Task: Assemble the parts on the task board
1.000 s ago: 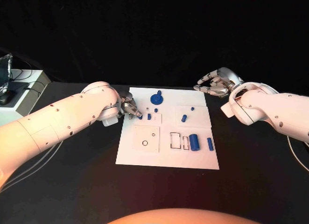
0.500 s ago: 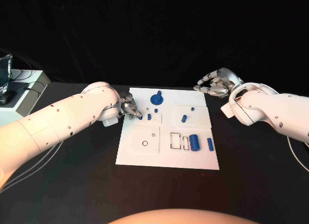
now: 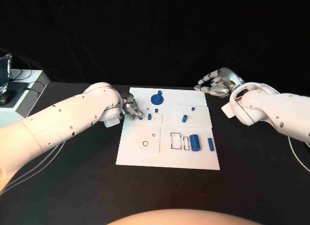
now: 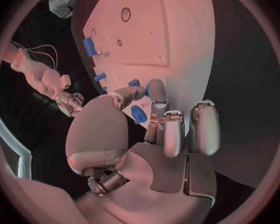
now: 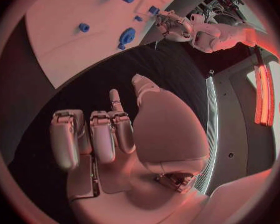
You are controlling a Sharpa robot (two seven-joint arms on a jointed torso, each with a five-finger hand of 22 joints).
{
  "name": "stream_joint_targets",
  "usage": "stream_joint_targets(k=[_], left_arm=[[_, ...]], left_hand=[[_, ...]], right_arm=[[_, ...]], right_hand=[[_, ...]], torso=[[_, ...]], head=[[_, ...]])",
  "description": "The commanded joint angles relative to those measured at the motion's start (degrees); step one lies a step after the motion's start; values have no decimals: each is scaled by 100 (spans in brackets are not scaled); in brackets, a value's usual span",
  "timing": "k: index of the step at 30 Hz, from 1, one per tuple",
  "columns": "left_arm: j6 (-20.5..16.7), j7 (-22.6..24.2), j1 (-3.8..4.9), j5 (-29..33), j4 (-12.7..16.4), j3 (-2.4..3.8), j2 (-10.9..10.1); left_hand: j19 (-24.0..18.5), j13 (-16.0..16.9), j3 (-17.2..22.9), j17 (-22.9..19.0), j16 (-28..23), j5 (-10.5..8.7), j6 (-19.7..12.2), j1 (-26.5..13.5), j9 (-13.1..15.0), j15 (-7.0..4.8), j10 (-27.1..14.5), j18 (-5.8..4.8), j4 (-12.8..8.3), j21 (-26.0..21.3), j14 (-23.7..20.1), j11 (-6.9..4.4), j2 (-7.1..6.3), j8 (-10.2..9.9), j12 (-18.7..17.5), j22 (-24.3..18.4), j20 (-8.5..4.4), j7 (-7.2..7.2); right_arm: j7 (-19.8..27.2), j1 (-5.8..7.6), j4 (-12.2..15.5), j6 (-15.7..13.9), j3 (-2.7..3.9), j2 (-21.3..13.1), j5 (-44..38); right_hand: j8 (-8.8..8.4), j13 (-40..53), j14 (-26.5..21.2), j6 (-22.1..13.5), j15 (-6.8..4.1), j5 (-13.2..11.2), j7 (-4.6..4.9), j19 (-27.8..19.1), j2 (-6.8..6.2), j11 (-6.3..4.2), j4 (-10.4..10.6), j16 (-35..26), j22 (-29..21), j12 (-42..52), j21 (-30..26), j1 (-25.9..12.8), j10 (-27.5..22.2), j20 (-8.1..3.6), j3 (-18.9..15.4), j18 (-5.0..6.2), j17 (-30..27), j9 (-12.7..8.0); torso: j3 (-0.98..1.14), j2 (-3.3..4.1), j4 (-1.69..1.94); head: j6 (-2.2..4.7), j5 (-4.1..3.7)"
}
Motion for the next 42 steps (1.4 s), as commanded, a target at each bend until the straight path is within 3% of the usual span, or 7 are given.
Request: stream_joint_targets(k=[1,12,23,26,29,33,42], left_arm=[[20,11,-8,88,-8,-4,26],[-50,21,-9,94,-33,-5,36],[-17,15,-9,61,-2,-4,-32],[-31,14,-10,55,24,-4,-59],[-97,16,-11,66,59,-3,-87],[-196,25,-12,107,112,-2,-119],[-503,62,-14,292,235,6,-193]], left_hand=[[-19,13,-65,1453,-6,-19,111,-72,-10,-37,-34,-26,18,-29,570,-7,17,-32,-21,217,-39,-53],[-35,26,-273,1425,-18,-30,129,-99,-7,-39,-55,-20,143,-49,562,-7,-2,-62,-18,191,-41,-53],[-45,60,-850,1406,-27,-196,164,-65,0,-39,-96,-15,366,-73,556,-4,-100,-127,0,169,-44,-49],[-77,86,-1183,1329,-63,-1036,138,10,14,-21,-156,-4,587,-111,534,21,-117,-175,14,121,-25,-22],[-102,113,-1470,1260,-97,-1492,87,112,58,-1,-216,6,832,-142,514,49,-144,-180,46,84,-3,7],[-139,137,-1742,1123,-164,-1615,-16,236,103,28,-310,20,1033,-182,476,85,-146,-184,73,29,20,51],[-162,197,-2344,1077,-187,-1620,-271,311,214,92,-547,30,1068,-212,466,161,47,-142,180,1,73,134]], right_arm=[[67,-2,10,55,1,3,-19],[70,-2,15,52,1,1,-13],[76,-2,18,52,1,-8,-20],[77,-2,18,52,1,-11,-25],[78,-2,17,52,1,-12,-28],[79,-3,17,50,1,-13,-29],[80,-7,14,46,1,-14,-28]], right_hand=[[20,1332,495,-48,-29,27,11,413,10,-30,5,-21,1197,-15,-35,-56,403,-28,25,73,1081,6],[30,1321,493,-59,-30,28,11,410,9,-31,3,-24,1190,-27,-47,-70,391,-29,35,75,1073,8],[30,1321,493,-59,-30,28,11,410,9,-31,3,-24,1190,-27,-47,-70,391,-29,35,75,1073,8],[30,1321,493,-59,-30,28,11,410,9,-31,3,-24,1190,-27,-47,-70,391,-29,35,75,1073,8],[30,1317,492,-65,-30,29,11,406,6,-30,3,-25,1185,-31,-55,-73,387,-30,36,77,1071,8],[30,1317,492,-65,-30,29,11,406,6,-30,3,-25,1185,-31,-55,-73,387,-30,36,77,1071,8],[30,1317,492,-65,-30,29,11,406,6,-30,3,-25,1185,-31,-55,-73,387,-30,36,77,1071,8]], torso=[[-1,-1,0],[-3,-2,5],[-4,-2,3],[-7,-4,7],[-8,-6,6],[-12,-1,5],[-12,0,4]], head=[[0,-5],[3,-18],[7,-25],[6,-33],[2,-33],[2,-35],[2,-44]])
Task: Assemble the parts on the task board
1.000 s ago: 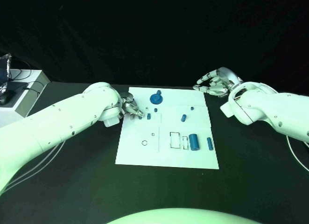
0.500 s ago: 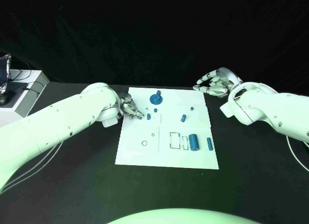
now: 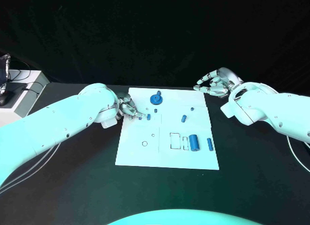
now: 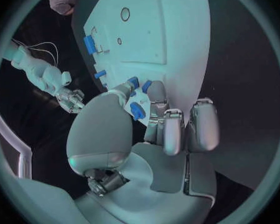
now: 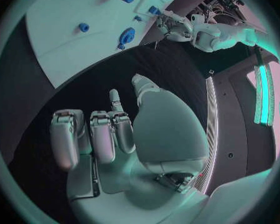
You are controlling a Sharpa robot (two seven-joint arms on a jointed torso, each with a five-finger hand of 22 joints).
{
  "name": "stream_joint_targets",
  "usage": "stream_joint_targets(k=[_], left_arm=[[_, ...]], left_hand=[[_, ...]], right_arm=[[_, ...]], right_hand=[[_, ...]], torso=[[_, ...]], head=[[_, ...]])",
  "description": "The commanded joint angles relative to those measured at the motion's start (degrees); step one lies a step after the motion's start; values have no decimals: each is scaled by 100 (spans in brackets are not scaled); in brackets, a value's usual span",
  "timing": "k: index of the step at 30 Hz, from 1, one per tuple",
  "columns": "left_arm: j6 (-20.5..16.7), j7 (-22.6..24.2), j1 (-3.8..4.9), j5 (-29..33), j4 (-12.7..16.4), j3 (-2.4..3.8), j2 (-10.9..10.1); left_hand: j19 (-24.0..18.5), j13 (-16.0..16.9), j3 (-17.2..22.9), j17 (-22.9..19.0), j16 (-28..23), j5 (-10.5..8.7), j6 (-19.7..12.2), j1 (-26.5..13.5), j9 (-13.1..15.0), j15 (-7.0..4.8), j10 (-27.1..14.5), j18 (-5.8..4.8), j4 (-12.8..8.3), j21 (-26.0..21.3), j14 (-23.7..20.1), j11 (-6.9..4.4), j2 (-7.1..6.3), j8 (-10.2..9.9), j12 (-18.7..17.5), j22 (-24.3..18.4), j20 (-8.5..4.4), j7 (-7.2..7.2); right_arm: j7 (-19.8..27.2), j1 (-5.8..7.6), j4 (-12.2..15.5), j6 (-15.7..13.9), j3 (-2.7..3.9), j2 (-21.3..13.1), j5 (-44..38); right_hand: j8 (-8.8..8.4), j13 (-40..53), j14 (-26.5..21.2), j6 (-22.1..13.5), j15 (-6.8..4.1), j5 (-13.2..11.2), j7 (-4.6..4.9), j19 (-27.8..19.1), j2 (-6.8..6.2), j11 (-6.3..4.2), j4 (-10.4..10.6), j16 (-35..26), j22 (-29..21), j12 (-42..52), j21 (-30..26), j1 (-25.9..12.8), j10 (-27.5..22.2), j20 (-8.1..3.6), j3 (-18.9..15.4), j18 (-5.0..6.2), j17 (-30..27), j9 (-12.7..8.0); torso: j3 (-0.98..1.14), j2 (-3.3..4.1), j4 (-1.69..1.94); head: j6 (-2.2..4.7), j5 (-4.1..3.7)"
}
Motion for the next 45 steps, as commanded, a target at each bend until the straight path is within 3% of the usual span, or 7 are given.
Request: stream_joint_targets(k=[1,8,12,15,21,29,45], left_arm=[[-325,73,-1,197,60,10,-18],[-611,246,-6,597,180,99,-97],[-803,696,-14,874,276,230,-177],[-1085,1470,-18,1013,317,289,-227],[-1665,2893,-21,558,357,324,-196],[-1718,3341,-20,-596,201,117,23],[-1552,3081,-20,-2378,-367,-193,603]], left_hand=[[-27,9,-71,1077,-3,-17,-45,-13,14,38,-52,29,-1,-14,475,2,72,15,39,4,22,0],[-202,28,-348,878,-99,20,-371,168,22,131,-363,84,-1,-165,405,107,221,-36,78,-224,83,121],[-935,-12,-372,91,-498,84,-949,570,-308,374,-1060,283,-12,-797,14,384,341,-359,-30,-1102,279,416],[-2330,-177,21,-1571,-1484,105,-1197,1201,-865,629,-1802,639,-21,-2143,-1121,662,429,-685,-254,-2736,515,690],[-2743,-606,1047,-3299,-2749,79,-1125,1971,-1483,724,-2264,695,-126,-3052,-2395,747,255,-765,-590,-3425,631,735],[-2921,-1259,1504,-3637,-2750,42,-979,2182,-2251,778,-2325,697,-683,-2993,-2650,822,77,-1040,-1232,-3303,667,734],[-2674,-1787,1403,-3509,-1787,38,-604,1797,-2971,775,-2262,704,-911,-2670,-2202,817,-218,-1505,-1748,-3082,685,536]], right_arm=[[68,-6,7,47,1,0,-31],[71,-14,9,50,1,-1,-30],[76,-17,15,43,1,-9,-28],[86,-17,17,29,1,-17,-12],[178,-18,5,-43,1,-17,95],[341,-18,-41,-93,1,13,253],[437,-17,-52,-134,1,65,350]], right_hand=[[31,1317,492,-45,-30,29,-9,407,6,-30,3,-25,1186,-31,-27,-73,387,-30,36,77,1071,5],[31,1317,492,-45,-30,29,-9,407,6,-30,3,-25,1186,-31,-27,-73,387,-30,36,77,1071,5],[31,1317,492,-45,-30,29,-9,407,6,-30,3,-25,1186,-31,-27,-73,387,-30,36,77,1071,5],[31,1317,492,-45,-30,29,-9,407,6,-30,3,-25,1186,-31,-27,-73,387,-30,36,77,1071,5],[34,986,463,-85,-30,35,-2,349,-4,-29,-3,-67,1092,-410,-166,-61,26,-28,62,110,954,5],[159,-1347,47,-235,-104,32,-51,-324,-79,-81,3,-871,-88,-3021,-1939,6,-1759,-93,356,475,-521,56],[300,-3056,55,-283,-125,38,-61,-320,-201,-109,-7,-1087,-413,-4704,-2448,0,-2299,-125,755,525,-631,107]], torso=[[-2,6,0],[2,4,0],[4,4,-1],[7,-2,3],[10,-7,6],[13,-11,0],[7,18,-5]], head=[[-3,-7],[-2,-7],[3,-24],[4,-40],[24,-53],[85,-83],[204,-117]])
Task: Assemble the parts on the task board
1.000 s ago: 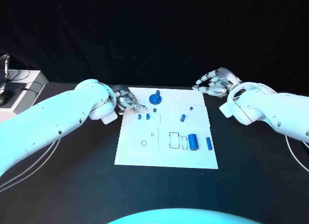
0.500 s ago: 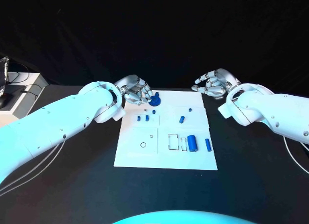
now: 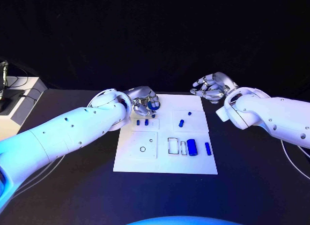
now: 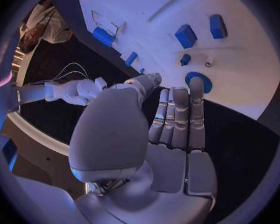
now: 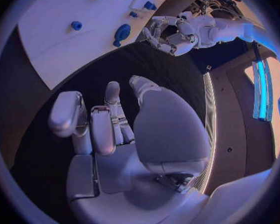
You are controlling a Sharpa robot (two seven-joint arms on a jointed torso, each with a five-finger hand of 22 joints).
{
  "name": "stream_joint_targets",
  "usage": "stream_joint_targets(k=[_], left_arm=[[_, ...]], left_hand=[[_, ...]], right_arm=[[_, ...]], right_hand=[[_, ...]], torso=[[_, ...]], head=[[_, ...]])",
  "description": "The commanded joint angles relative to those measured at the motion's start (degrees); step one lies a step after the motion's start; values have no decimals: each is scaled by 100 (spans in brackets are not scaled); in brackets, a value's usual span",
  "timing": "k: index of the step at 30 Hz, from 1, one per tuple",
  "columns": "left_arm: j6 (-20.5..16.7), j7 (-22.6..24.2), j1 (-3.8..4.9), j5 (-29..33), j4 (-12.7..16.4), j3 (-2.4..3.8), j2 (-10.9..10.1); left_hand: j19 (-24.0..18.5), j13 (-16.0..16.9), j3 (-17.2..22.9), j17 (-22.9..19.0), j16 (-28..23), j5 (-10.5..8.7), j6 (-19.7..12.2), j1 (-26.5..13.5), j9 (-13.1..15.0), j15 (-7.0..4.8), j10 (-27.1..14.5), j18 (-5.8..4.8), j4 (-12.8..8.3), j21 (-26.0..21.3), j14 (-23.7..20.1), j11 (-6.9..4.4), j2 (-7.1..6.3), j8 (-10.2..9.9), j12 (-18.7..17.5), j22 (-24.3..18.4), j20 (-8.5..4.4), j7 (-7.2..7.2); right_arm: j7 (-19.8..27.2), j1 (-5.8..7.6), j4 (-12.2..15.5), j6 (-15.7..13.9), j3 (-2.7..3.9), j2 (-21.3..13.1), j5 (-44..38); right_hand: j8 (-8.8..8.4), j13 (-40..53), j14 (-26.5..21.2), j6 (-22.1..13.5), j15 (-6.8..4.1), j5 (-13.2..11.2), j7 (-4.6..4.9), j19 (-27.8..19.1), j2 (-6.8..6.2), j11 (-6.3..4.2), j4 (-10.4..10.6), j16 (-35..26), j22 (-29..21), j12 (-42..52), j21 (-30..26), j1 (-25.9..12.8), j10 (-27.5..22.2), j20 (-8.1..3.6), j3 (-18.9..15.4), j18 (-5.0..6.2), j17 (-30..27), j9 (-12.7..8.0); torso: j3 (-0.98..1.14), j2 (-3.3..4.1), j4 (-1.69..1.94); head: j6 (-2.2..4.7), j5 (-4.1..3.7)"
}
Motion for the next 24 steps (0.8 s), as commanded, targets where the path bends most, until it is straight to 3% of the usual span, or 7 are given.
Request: stream_joint_targets(k=[1,12,24], left_arm=[[137,-67,4,-681,-113,-30,95],[236,-146,1,-858,-392,-86,284],[398,-127,-1,-841,-558,-105,406]], left_hand=[[85,-52,-1,204,238,-25,55,-71,-59,11,-36,32,-50,89,175,10,-3,-51,-51,44,6,10],[162,-123,-45,447,593,-23,170,-130,-145,55,22,3,-71,272,372,57,-7,-90,-102,226,33,35],[349,-162,-62,628,838,-26,267,-163,-216,71,135,-42,-71,536,512,59,16,-142,-118,521,60,42]], right_arm=[[143,-2,9,-43,1,13,49],[208,-1,38,-84,1,31,52],[233,2,56,-126,1,41,52]], right_hand=[[42,-196,53,-39,-39,40,-11,4,-69,-57,2,-51,-18,-200,-51,-14,-70,-13,84,81,-13,9],[113,-1306,23,-42,13,39,40,-15,-191,13,-14,-186,-155,-1366,-332,-109,-64,26,380,111,-91,23],[127,-1556,15,-39,30,40,56,-17,-222,34,-27,-213,-171,-1611,-383,-118,-42,40,432,116,-102,23]], torso=[[-5,8,-3],[-16,34,-12],[-14,30,-12]], head=[[23,-14],[24,-22],[-14,-29]])
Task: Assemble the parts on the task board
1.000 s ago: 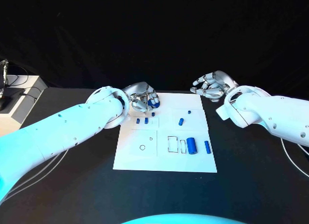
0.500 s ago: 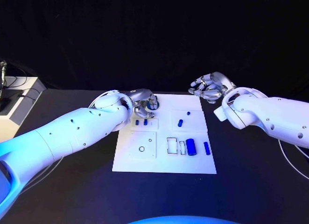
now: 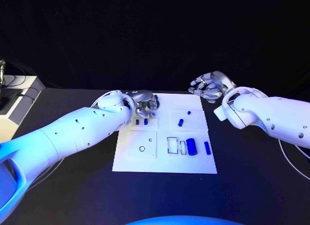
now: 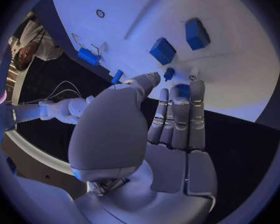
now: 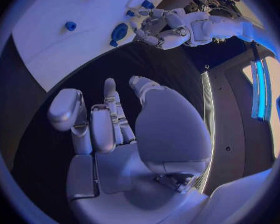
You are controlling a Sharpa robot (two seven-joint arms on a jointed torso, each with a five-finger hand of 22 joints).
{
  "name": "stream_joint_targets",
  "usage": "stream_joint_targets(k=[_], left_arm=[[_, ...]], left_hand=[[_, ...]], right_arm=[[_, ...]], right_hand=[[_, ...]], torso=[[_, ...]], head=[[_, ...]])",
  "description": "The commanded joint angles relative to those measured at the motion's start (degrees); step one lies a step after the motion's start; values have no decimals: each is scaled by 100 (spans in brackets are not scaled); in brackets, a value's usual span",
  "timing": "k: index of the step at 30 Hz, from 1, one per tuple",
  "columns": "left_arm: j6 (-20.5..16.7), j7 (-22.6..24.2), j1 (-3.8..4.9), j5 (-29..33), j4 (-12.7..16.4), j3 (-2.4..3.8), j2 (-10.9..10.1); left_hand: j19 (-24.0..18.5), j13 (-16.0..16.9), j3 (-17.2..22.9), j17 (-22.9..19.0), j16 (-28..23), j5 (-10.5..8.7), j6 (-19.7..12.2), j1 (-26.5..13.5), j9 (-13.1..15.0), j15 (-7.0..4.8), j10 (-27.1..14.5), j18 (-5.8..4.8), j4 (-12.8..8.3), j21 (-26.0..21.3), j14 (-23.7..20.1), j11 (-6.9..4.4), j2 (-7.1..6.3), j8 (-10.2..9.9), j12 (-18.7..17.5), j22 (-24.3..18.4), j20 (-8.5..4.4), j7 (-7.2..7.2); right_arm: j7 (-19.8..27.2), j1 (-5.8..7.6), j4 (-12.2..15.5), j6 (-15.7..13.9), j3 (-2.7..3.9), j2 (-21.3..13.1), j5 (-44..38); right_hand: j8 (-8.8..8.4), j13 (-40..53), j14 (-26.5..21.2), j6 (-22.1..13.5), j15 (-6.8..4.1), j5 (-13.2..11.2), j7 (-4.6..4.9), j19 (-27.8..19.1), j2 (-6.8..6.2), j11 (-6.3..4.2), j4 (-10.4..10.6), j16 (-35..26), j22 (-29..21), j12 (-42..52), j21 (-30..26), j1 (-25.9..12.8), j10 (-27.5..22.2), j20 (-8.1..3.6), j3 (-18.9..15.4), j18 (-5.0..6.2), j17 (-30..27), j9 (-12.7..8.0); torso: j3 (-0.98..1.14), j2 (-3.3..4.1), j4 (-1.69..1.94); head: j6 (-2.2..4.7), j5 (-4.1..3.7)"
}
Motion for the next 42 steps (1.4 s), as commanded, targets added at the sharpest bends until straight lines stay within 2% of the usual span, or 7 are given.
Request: stream_joint_targets(k=[1,5,11,24,26,34,42], left_arm=[[178,10,2,-53,-16,-1,30],[199,6,0,-45,-55,-7,52],[241,16,-12,-41,-162,-10,91],[287,62,-47,-6,-289,-14,179],[275,66,-50,-3,-294,-14,178],[245,68,-53,5,-326,-15,186],[293,40,-54,7,-404,-15,216]], left_hand=[[20,-9,-34,-5,39,-28,48,-64,-15,0,60,-40,-6,30,52,-7,9,-29,-38,17,9,1],[16,-18,-34,-24,75,-28,65,-80,-39,-7,119,-39,-2,54,43,-20,8,-56,-41,41,8,-3],[87,-54,82,35,190,-18,202,-15,-79,-40,262,-58,-47,189,103,-59,68,-77,-83,188,-16,30],[212,-103,271,141,343,-32,343,26,-136,-79,457,-96,-139,407,221,-97,124,-132,-176,425,-55,13],[213,-121,299,122,367,-41,277,-5,-171,-75,481,-100,-154,436,236,-91,104,-206,-219,452,-56,-9],[222,-152,366,102,401,-41,272,-24,-204,-77,531,-105,-193,486,257,-93,114,-270,-299,505,-58,-2],[295,-186,507,139,463,-48,381,25,-215,-99,651,-123,-294,609,325,-116,203,-288,-406,637,-75,53]], right_arm=[[102,0,14,-34,2,2,-3],[95,3,16,-42,2,-3,-3],[92,5,19,-45,2,0,-3],[99,5,25,-48,2,16,-53],[101,5,29,-48,2,17,-54],[109,5,31,-46,2,24,-53],[114,5,38,-43,2,28,-65]], right_hand=[[17,-13,15,1,29,16,53,-18,-48,33,-2,-21,-3,-26,-19,9,19,39,31,116,-2,9],[16,-32,12,-3,31,16,55,-18,-53,35,-3,-27,-3,-44,-21,7,20,41,32,116,-10,8],[15,-45,11,-6,33,16,57,-16,-57,37,-4,-30,0,-56,-18,6,21,42,32,115,-13,8],[13,-70,8,-12,35,17,60,-17,-63,41,-3,-38,-2,-81,-24,2,24,44,32,116,-21,6],[13,-75,8,-13,36,16,61,-18,-63,42,-2,-37,-6,-84,-31,-1,25,44,32,117,-20,6],[12,-82,7,-15,37,17,62,-18,-63,43,1,-40,-6,-90,-31,-5,28,45,31,116,-23,6],[12,-82,7,-15,37,17,62,-18,-63,43,1,-40,-6,-90,-31,-5,28,45,31,116,-23,6]], torso=[[3,-4,3],[-3,-7,3],[5,-4,1],[7,-1,4],[8,2,3],[8,-1,3],[9,2,-5]], head=[[-9,-8],[-22,0],[-33,-9],[-63,-19],[-69,-24],[-81,-23],[-87,-27]])
